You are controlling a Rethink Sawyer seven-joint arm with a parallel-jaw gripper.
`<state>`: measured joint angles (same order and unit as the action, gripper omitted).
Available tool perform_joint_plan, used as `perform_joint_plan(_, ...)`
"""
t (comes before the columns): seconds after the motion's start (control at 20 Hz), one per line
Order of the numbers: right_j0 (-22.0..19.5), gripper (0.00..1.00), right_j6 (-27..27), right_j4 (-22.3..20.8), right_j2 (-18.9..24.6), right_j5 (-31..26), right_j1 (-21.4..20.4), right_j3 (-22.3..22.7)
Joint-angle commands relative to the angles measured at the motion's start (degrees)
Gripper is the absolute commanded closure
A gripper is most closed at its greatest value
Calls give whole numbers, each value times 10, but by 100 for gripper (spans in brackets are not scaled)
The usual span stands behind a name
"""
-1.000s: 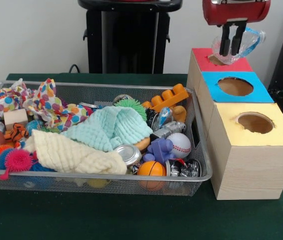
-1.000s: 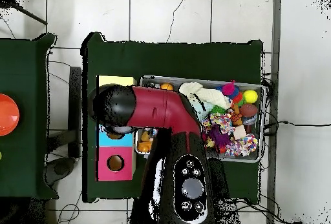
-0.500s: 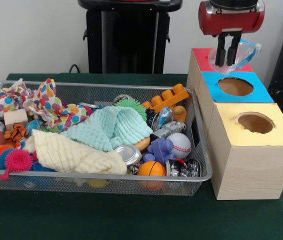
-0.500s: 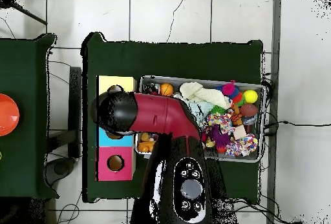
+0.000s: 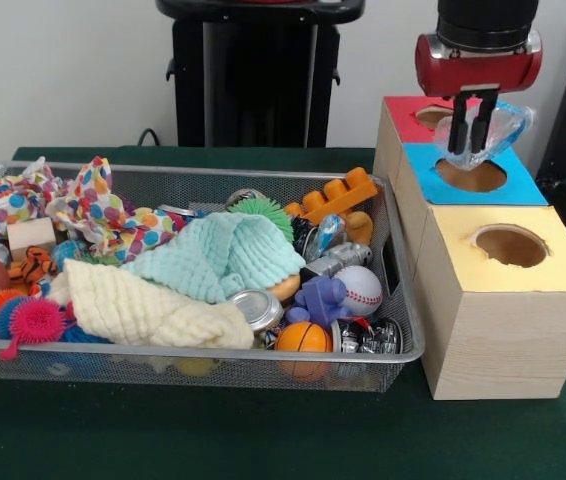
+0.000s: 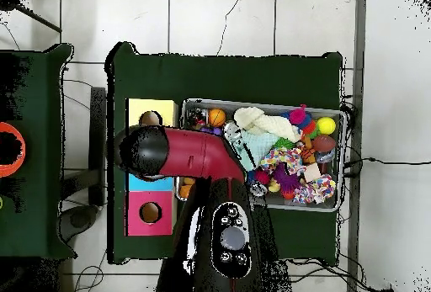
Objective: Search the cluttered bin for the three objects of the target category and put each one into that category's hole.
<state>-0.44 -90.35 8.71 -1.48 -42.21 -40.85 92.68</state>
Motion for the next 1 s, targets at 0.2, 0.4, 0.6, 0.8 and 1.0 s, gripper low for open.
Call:
perform_joint_plan(0.2,21,100,-183,52,-8,19,15,74)
perform_joint_plan(0.4,25,100,-175,61,-9,21,12,83)
perform_joint_plan(0.6,27,100,-168,66,-12,26,15,82)
perform_joint_plan(0.8,26,100,-160,66,-12,52,35,78)
perform_joint_plan(1.0,24,100,-157,66,-11,78,52,74)
